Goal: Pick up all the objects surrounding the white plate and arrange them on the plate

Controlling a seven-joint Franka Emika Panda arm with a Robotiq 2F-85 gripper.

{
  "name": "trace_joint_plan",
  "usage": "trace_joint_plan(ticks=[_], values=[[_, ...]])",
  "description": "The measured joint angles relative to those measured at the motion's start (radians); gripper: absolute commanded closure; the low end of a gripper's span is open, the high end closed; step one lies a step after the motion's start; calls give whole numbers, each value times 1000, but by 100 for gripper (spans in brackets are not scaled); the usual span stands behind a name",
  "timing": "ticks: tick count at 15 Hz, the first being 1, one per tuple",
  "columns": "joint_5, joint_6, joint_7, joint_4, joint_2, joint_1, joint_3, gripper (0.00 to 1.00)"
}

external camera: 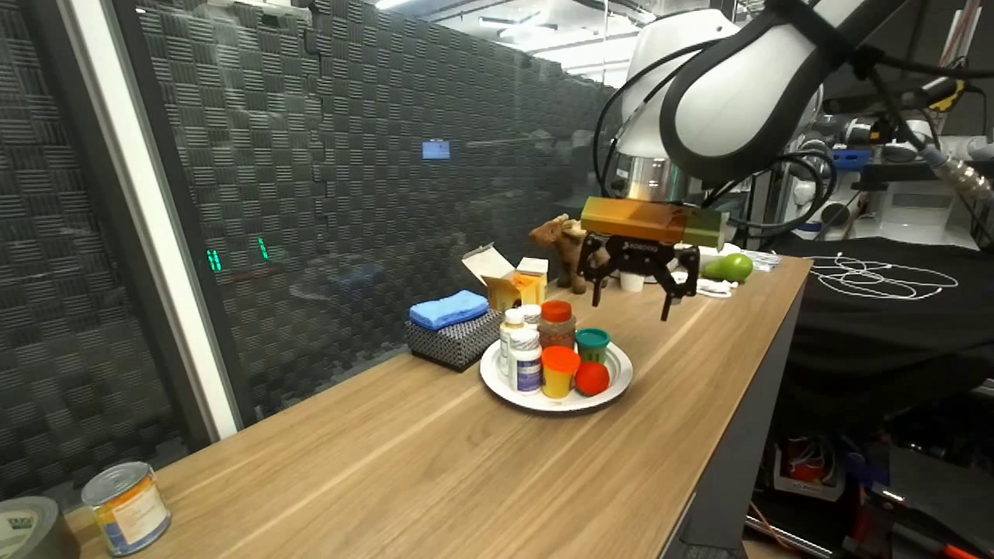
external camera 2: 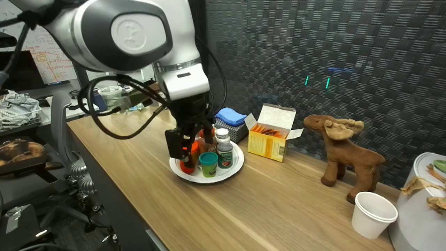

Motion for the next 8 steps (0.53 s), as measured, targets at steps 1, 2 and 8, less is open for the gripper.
trace_joint_plan(ticks=[1,2,8], values=[[-38,-47,-1,7,-26,-12,-9,0],[-63,-95,-9,17,-51,-25,-11,0],[-101,-374,-112,97,-169,-47,5,0]])
